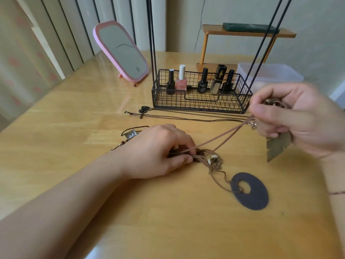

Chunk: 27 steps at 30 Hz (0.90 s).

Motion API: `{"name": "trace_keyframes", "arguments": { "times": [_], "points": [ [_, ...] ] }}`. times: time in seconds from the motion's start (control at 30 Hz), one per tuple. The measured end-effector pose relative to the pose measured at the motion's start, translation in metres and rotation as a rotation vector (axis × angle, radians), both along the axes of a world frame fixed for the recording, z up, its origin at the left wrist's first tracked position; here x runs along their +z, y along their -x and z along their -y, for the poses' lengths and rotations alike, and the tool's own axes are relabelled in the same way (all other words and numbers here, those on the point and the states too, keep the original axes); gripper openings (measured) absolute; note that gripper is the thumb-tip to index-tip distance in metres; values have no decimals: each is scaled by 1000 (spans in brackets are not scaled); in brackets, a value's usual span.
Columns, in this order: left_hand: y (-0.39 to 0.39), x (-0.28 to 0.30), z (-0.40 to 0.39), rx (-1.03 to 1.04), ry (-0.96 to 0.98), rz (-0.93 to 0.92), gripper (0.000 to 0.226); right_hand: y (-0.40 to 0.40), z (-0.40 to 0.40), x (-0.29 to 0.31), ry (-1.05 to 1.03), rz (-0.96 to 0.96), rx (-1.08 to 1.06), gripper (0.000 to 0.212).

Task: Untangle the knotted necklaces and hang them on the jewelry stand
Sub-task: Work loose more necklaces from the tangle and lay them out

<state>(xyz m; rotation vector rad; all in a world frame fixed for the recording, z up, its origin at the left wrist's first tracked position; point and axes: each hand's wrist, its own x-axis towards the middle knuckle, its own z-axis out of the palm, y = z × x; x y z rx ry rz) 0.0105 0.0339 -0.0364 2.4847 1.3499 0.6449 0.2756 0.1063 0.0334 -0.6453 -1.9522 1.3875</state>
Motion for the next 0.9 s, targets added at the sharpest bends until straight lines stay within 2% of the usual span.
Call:
{"name": "trace_keyframes", "arguments": {
  "times": [0.07,0.2,0.4,0.5,0.57,0.67,0.8,0.9],
  "points": [
    [0,0,1,4,11,18,15,2,0,0,-51,29,-69,38],
    [-4,3,1,-27,68,40,28,3,-2,1,-49,53,-68,37],
    [-12,-2,-1,-12,5,28,15,-4,5,13,-169,207,-19,42],
    [-10,0,-1,22,44,160,8,-12,1,16,-278,350,-107,35],
    [-8,1,-1,54,71,247,5,-14,0,15,-280,431,-132,31],
    [-5,0,-2,81,74,301,7,-17,0,15,-218,548,-80,36],
    [-3,3,-1,103,25,367,7,-15,5,13,-125,800,49,38],
    [-5,4,0,132,-64,331,6,-7,12,3,-126,907,202,21]
  ]
}}
